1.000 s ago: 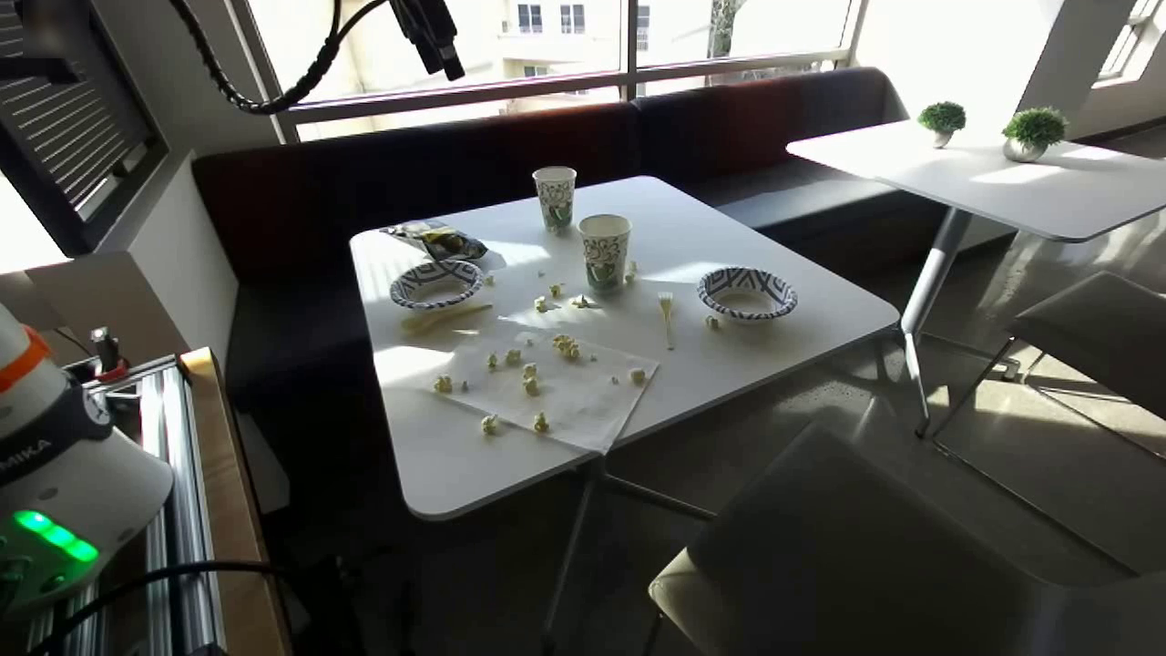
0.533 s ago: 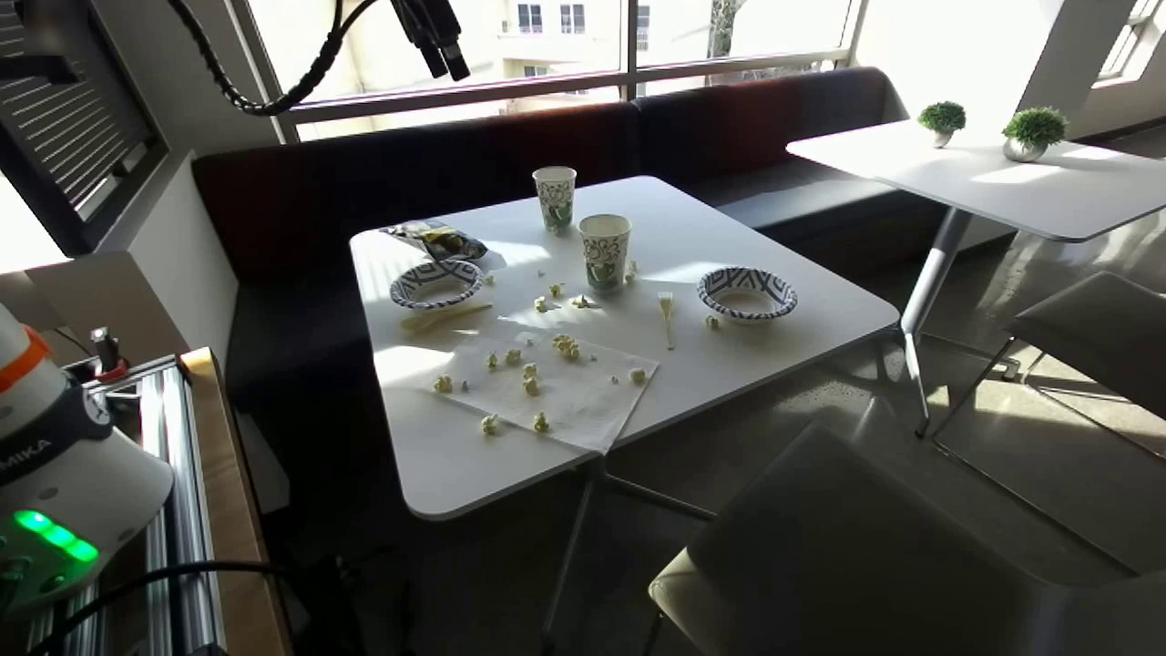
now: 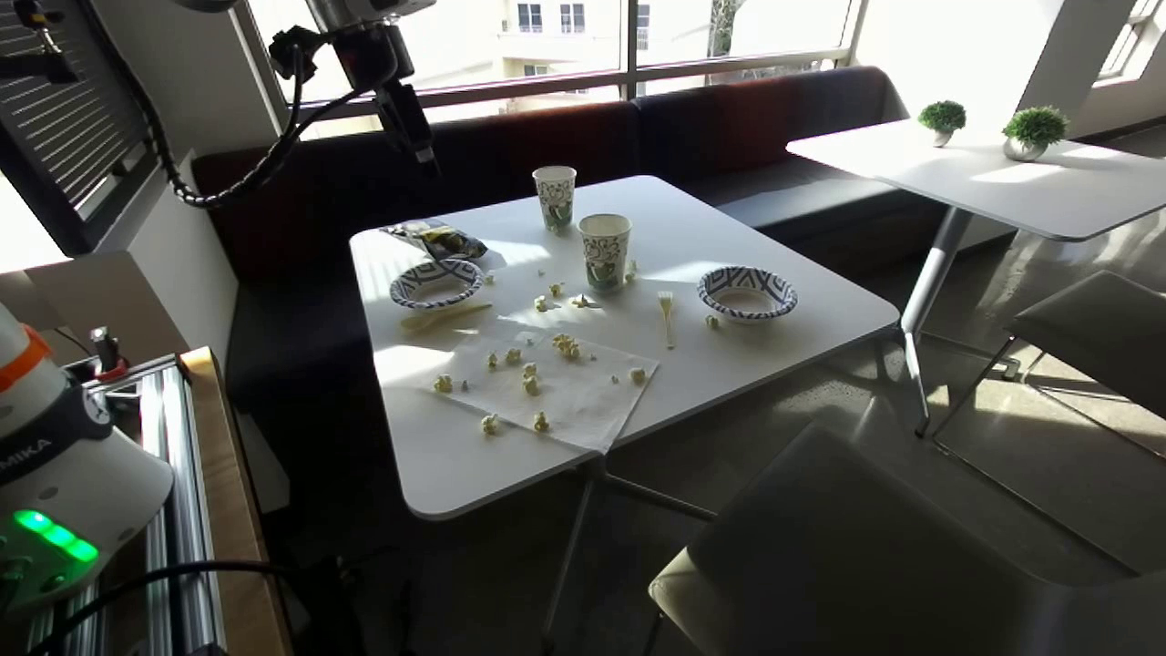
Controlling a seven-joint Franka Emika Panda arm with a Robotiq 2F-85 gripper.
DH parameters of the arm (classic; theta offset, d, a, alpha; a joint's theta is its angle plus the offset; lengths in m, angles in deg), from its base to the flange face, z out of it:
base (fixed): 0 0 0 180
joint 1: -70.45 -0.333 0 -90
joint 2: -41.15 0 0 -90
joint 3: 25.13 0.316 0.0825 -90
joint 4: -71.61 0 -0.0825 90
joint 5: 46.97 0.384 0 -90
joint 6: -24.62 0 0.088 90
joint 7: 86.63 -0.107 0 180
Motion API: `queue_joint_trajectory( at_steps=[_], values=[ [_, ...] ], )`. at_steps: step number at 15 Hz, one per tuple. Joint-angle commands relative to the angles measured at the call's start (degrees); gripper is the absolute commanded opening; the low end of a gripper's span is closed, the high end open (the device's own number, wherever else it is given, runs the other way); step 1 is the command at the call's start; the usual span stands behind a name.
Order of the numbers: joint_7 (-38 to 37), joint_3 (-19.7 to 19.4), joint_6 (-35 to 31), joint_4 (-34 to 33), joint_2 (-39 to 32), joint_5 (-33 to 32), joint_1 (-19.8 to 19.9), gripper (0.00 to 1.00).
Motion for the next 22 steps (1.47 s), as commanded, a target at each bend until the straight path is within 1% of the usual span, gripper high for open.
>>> queue_joint_trajectory(
  at_steps=[1, 3, 5, 6, 7, 8, 9, 12, 13, 14, 16, 18, 20, 22],
  values=[
    [-7.67, 1.06, 1.34, 8.08, 3.45, -10.41, 3.5, 1.0],
    [-10.15, 0.9, 4.55, 9.27, 3.22, -16.52, 5.13, 1.0],
    [-11.68, 0.59, 6.38, 9.95, 3.24, -22.89, 6.11, 1.0],
    [-12.5, 0.16, 2.24, 10.73, 3.26, -27.78, 6.19, 1.0],
    [-10.56, -1.58, 4.91, 8.87, 1.75, -22.33, 4.09, 1.0],
    [-11.29, -1.81, 4.36, 9.04, 1.77, -25.01, 4.16, 1.0],
    [-11.61, -1.87, 4.14, 9.07, 1.72, -26.24, 4.16, 1.0],
    [-11.66, -1.89, 4.14, 9.07, 1.8, -26.95, 4.11, 1.0],
    [-10.3, -4.21, -5.56, 10.87, 2.37, -27.45, 3.61, 1.0],
    [-11.75, -4.68, -9.03, 11.32, 2.22, -28.55, 4.2, 1.0],
    [-12.54, -6.34, -19.28, 9.82, -1.71, -30.18, 6.28, 1.0],
    [-12.0, -11.37, -29.07, 10.05, -4.51, -31.59, 4.96, 1.0],
    [-9.08, -16.26, -38.83, 10.16, -8.71, -31.47, 3.38, 1.0],
    [-5.28, -19.19, -48.33, 10.44, -14.64, -31.8, 3.3, 1.0]
  ],
)
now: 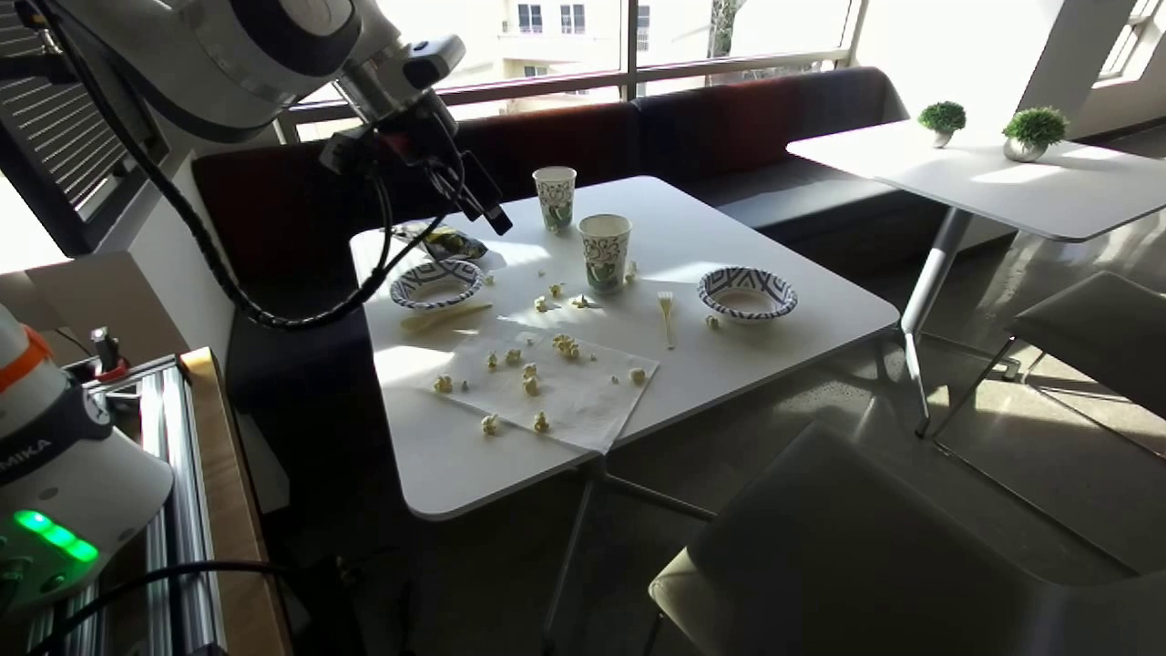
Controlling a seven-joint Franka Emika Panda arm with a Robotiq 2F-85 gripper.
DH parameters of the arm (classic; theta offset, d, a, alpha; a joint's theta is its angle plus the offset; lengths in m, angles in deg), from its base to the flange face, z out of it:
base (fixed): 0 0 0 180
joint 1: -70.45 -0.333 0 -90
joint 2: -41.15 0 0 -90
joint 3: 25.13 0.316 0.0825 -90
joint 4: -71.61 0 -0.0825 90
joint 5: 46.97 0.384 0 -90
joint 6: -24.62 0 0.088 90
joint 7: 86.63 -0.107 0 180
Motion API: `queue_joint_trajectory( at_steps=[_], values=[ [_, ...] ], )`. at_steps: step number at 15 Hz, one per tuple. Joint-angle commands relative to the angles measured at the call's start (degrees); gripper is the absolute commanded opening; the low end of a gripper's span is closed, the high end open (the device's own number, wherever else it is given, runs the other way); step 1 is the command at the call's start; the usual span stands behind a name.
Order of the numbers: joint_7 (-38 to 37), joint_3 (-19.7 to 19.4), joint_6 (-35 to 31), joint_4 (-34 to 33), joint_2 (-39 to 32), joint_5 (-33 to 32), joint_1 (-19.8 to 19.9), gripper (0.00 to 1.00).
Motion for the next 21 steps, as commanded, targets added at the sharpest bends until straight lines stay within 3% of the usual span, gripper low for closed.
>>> queue_joint_trajectory(
  at_steps=[1, 5, 9, 14, 21],
  values=[
    [5.3, -5.93, -14.2, 0.19, -10.98, -1.78, -1.75, 1.0],
    [7.41, -5.23, -18.76, 0.51, -19.79, -6.45, 0.23, 1.0],
    [6.49, -3.67, -14.75, 0.5, -22.1, -11.32, 2.16, 1.0],
    [6.63, -3.13, -7.28, -0.1, -20.82, -13.27, 2.28, 1.0],
    [6.95, 0.89, 11.06, -1.13, -17.09, -12.02, -2.2, 1.0]
  ],
)
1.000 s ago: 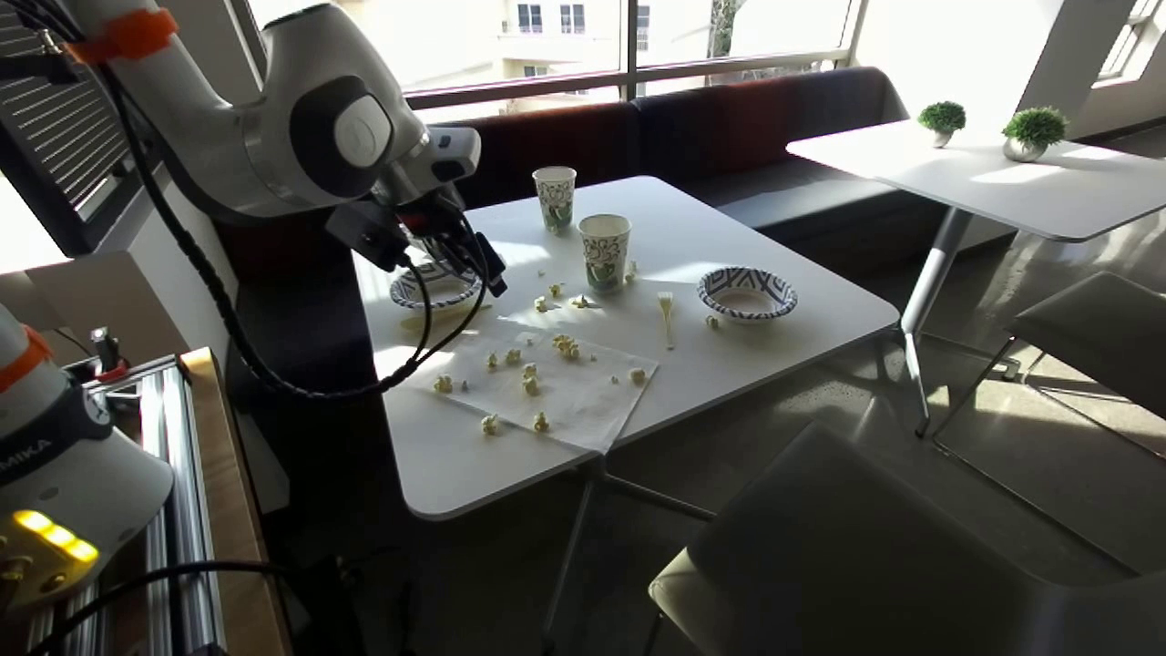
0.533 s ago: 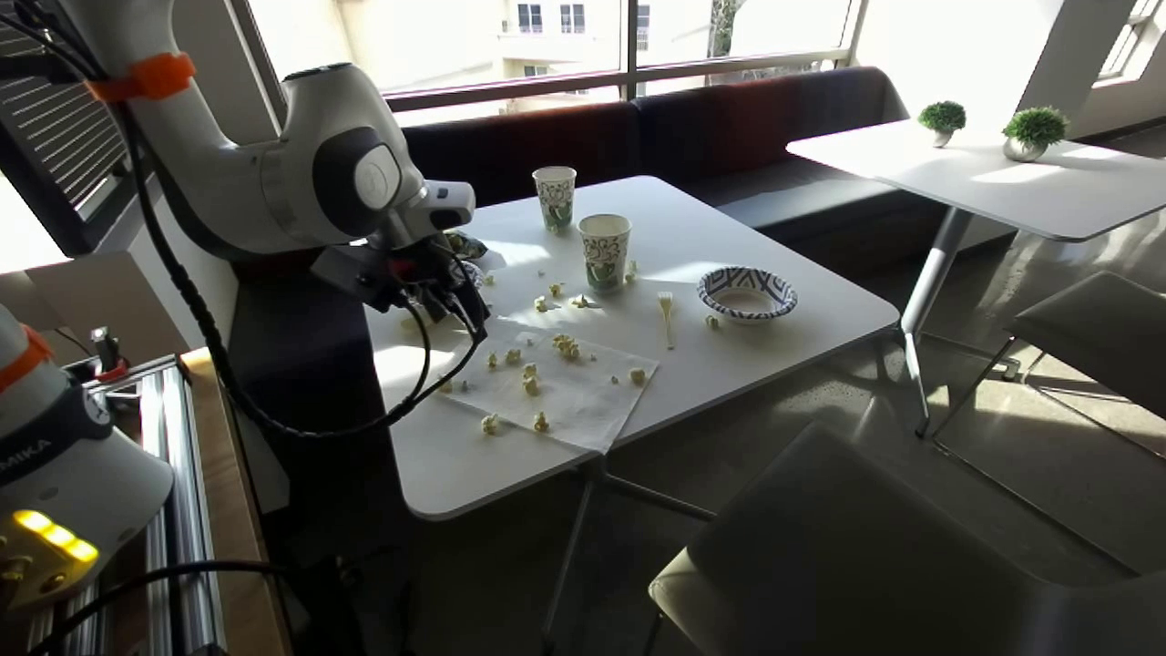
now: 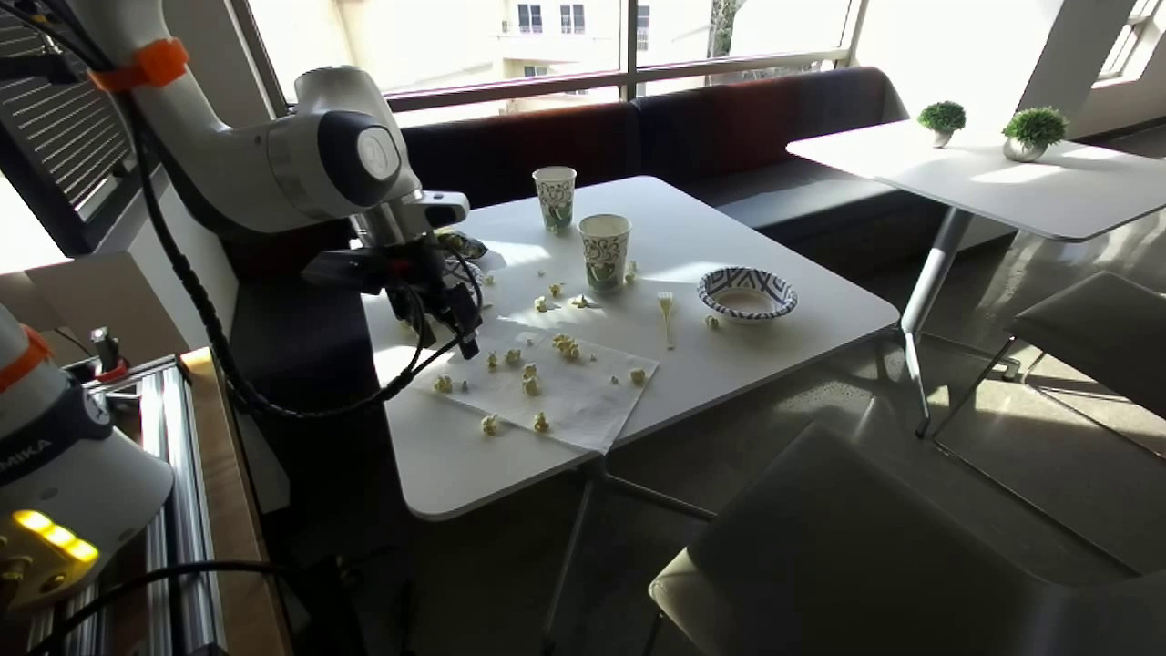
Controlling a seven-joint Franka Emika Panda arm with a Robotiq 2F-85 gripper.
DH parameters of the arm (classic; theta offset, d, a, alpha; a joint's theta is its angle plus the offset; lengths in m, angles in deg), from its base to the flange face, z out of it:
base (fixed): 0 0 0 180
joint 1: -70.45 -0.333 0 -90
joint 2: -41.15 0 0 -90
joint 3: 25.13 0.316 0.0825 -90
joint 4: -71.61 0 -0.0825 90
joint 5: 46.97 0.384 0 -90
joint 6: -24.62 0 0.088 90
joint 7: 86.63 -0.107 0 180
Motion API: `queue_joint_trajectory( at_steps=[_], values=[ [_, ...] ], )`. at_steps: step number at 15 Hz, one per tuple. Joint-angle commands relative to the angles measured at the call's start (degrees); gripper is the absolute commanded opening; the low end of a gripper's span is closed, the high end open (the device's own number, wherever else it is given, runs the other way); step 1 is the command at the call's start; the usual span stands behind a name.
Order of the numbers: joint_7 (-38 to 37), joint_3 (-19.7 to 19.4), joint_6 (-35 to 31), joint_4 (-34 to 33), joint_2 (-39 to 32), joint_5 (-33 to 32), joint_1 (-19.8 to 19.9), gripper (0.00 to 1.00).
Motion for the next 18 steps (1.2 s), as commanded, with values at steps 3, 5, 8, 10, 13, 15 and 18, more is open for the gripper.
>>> queue_joint_trajectory(
  at_steps=[3, 5, 8, 10, 13, 15, 18],
  values=[
    [-1.68, 1.45, 10.3, -1.81, 3.35, -4.07, -3.15, 1.0],
    [-3.98, 1.29, 10.67, -3.19, 2.74, -7.42, -3.67, 1.0],
    [-8.48, 1.23, 7.94, -5.18, 0.46, -12.2, -3.98, 1.0],
    [-10.99, 1.36, 8.03, -6.14, -0.88, -14.27, -4.45, 1.0],
    [-14.55, 1.41, 8.28, -7.14, -3.06, -16.48, -4.96, 1.0],
    [-16.54, 1.36, 8.35, -7.65, -4.55, -17.62, -5.17, 1.0],
    [-19.48, 1.16, 8.38, -8.62, -6.53, -19.67, -5.46, 1.0]
  ],
)
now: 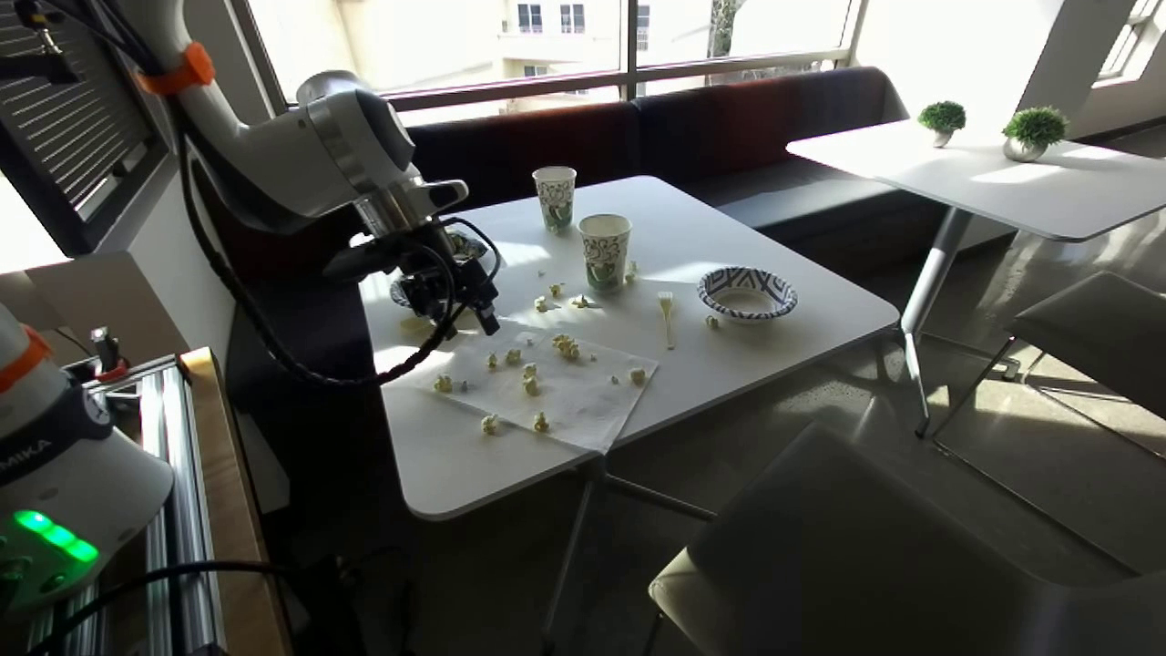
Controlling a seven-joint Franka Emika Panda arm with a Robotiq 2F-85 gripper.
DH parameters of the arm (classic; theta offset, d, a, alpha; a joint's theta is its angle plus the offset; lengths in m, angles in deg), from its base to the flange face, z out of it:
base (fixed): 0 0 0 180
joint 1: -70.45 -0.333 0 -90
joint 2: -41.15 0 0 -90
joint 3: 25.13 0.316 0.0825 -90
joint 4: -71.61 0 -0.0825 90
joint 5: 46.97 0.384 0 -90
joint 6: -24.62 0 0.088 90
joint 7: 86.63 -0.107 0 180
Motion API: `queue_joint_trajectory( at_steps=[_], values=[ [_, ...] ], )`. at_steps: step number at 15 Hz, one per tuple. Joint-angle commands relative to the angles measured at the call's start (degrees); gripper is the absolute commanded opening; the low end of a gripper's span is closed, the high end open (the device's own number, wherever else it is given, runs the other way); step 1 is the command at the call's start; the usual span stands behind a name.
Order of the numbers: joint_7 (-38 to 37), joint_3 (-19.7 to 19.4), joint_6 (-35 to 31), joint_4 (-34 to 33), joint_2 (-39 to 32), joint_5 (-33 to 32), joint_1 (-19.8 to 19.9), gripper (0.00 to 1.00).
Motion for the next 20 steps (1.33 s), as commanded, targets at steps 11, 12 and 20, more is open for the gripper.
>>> queue_joint_trajectory(
  at_steps=[11, 12, 20],
  values=[
    [-10.17, -0.98, -1.08, -3.03, -6.5, -9.16, 0.05, 1.0],
    [-10.98, -1.15, -1.35, -2.96, -6.52, -10.09, 0.2, 1.0],
    [-18.02, -2.91, -5.82, -2.55, -5.94, -18.29, 1.85, 1.0]
  ],
)
